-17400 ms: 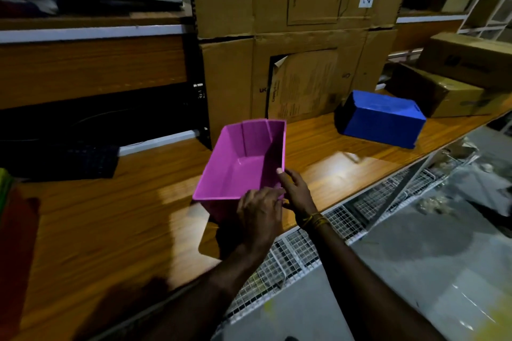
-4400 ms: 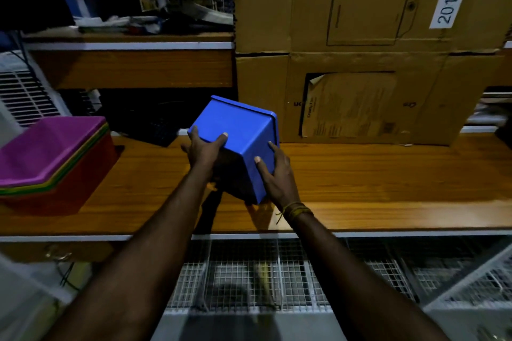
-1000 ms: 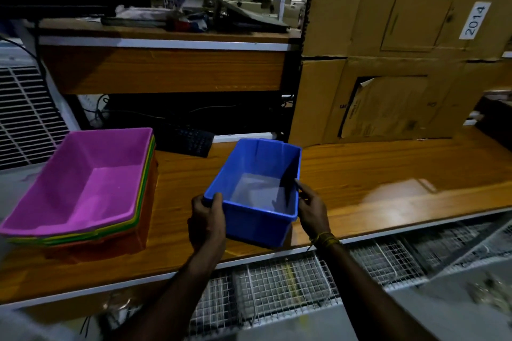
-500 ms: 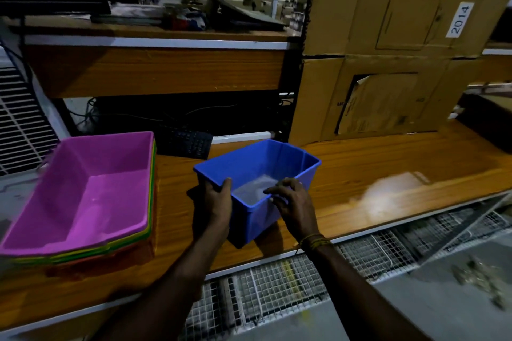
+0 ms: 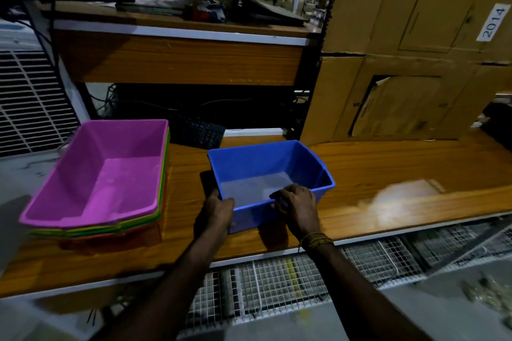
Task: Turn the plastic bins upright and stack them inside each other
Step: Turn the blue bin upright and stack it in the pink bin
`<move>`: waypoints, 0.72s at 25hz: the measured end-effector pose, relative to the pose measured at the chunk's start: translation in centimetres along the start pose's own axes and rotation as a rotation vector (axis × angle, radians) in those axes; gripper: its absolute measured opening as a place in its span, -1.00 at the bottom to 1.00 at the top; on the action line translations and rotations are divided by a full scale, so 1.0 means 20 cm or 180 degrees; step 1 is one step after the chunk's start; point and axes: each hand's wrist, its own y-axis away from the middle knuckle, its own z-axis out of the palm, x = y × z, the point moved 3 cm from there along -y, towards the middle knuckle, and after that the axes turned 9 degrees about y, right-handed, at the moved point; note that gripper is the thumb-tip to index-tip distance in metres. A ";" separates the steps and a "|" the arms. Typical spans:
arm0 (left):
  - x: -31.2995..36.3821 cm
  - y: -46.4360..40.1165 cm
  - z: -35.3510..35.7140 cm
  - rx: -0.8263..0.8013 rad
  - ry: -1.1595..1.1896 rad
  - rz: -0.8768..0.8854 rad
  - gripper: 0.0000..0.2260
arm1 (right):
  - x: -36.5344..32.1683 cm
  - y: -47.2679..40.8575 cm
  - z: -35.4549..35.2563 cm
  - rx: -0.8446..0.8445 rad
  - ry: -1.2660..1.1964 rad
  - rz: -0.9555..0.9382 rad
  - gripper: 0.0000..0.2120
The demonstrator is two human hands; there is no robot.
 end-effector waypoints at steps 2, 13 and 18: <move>0.04 -0.02 -0.02 0.0230 0.0274 -0.0012 -0.68 | 0.08 0.00 0.00 -0.0063 0.0079 0.0115 -0.75; -0.01 0.40 0.42 -0.0067 -0.2187 0.1613 -0.67 | 0.27 0.00 -0.07 0.0069 0.0087 -0.0053 -0.81; 0.00 0.27 0.41 0.0233 -0.1853 0.1825 -0.82 | 0.35 0.02 -0.07 -0.0259 -0.0333 -0.0006 -0.80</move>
